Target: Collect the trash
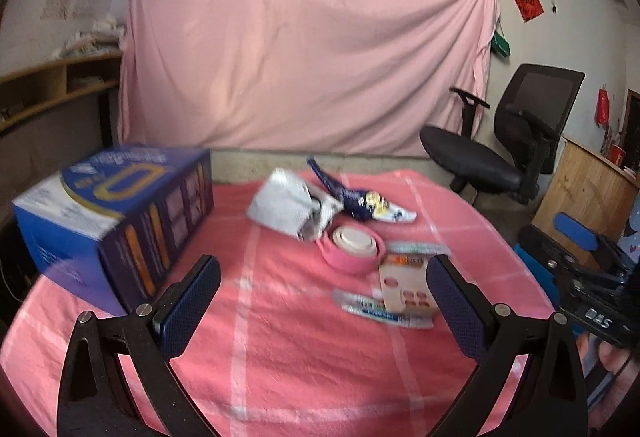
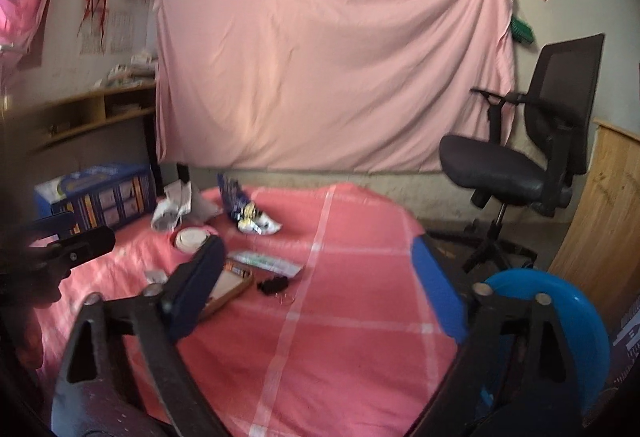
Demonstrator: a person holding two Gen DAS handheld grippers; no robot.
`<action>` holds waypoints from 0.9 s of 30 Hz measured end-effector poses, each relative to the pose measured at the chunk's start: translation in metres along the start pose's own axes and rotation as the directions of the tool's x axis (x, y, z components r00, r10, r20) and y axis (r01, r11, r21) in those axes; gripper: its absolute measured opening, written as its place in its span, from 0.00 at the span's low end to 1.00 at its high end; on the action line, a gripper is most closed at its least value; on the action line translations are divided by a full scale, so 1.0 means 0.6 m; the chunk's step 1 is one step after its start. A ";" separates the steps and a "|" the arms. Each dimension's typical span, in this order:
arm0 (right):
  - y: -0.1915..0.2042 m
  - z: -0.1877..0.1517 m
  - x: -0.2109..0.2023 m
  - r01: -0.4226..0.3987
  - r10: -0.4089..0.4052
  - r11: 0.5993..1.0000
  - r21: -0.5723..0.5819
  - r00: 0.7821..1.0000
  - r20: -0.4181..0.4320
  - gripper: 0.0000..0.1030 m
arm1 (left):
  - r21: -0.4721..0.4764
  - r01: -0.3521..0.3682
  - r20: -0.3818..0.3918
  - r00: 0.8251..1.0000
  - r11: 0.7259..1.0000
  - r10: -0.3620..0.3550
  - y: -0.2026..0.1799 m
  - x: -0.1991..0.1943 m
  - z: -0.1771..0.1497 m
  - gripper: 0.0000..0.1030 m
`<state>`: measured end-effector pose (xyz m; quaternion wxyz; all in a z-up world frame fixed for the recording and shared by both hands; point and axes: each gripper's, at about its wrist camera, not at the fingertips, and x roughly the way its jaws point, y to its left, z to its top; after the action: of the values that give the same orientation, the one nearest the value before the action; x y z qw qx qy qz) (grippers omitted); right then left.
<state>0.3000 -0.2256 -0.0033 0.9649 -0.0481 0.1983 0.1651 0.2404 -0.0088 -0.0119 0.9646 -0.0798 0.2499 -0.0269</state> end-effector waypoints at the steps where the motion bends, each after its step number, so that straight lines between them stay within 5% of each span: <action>1: 0.001 -0.002 0.007 -0.006 0.006 1.000 -0.003 1.000 -0.021 0.90 | -0.004 0.017 -0.018 1.000 1.000 -0.017 0.001 0.005 -0.001 0.94; 6: 0.010 -0.010 0.036 -0.034 0.031 0.999 -0.022 0.994 -0.107 0.74 | -0.019 0.088 -0.132 0.987 0.996 -0.090 0.003 0.034 -0.007 0.67; 14: 0.021 -0.020 0.088 -0.084 0.074 0.996 -0.031 0.963 -0.259 0.62 | -0.120 0.091 -0.270 0.955 0.989 -0.121 0.012 0.080 -0.005 0.36; 27: 0.027 -0.026 0.145 -0.143 0.127 0.990 -0.010 0.905 -0.405 0.60 | -0.176 0.107 -0.279 0.948 0.978 -0.154 0.022 0.089 -0.002 0.05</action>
<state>0.3641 -0.1867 -0.0525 0.8884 -0.0864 0.3926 0.2218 0.2866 -0.0012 -0.0408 0.9039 -0.1680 0.3847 -0.0825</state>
